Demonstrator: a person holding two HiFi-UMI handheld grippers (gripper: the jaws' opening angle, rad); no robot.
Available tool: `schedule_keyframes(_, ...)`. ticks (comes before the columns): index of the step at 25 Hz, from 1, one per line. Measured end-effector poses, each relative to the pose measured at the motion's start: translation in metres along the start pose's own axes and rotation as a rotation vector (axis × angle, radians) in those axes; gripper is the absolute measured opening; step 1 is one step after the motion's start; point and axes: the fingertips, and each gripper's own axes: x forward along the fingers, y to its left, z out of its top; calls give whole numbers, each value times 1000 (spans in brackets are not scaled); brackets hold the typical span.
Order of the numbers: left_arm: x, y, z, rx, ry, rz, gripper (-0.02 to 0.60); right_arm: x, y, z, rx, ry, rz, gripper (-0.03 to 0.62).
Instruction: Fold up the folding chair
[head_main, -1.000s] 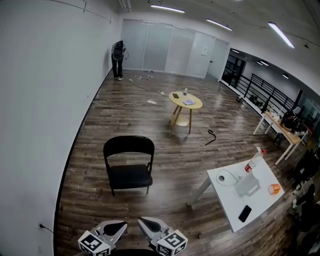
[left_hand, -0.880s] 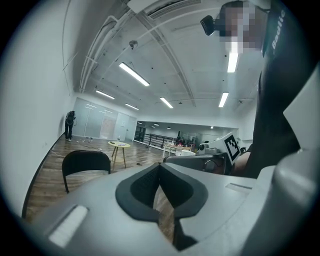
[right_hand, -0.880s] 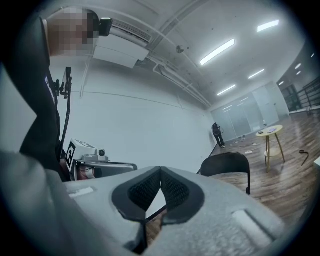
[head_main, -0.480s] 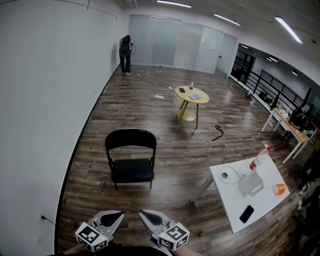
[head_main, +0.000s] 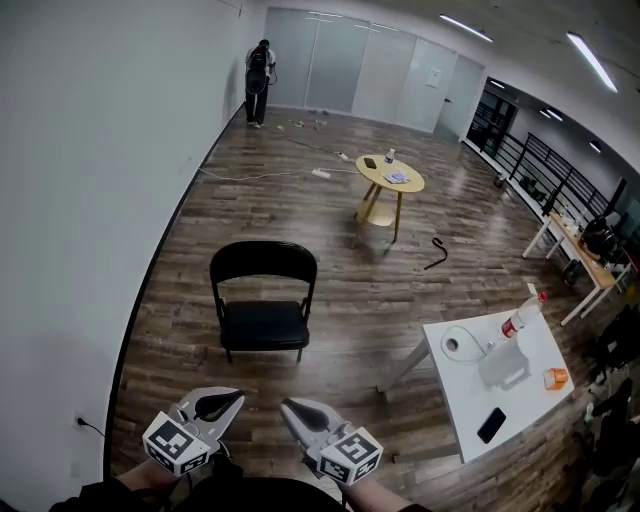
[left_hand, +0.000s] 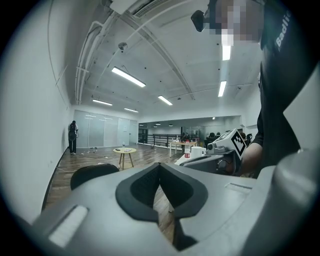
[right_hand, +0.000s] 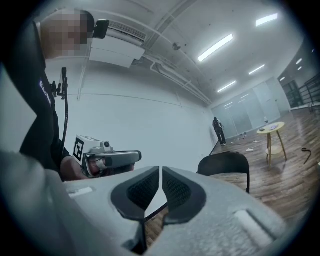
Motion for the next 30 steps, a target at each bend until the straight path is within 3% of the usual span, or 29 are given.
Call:
schedule_keyframes(14, -10, 119, 8, -18, -16, -22, -3, 96, -15, 0, 37, 36, -72, 23)
schedule_keyframes(30, -45, 214, 4, -37, -36, -36, -3, 189, -10, 0, 33, 66, -130, 32)
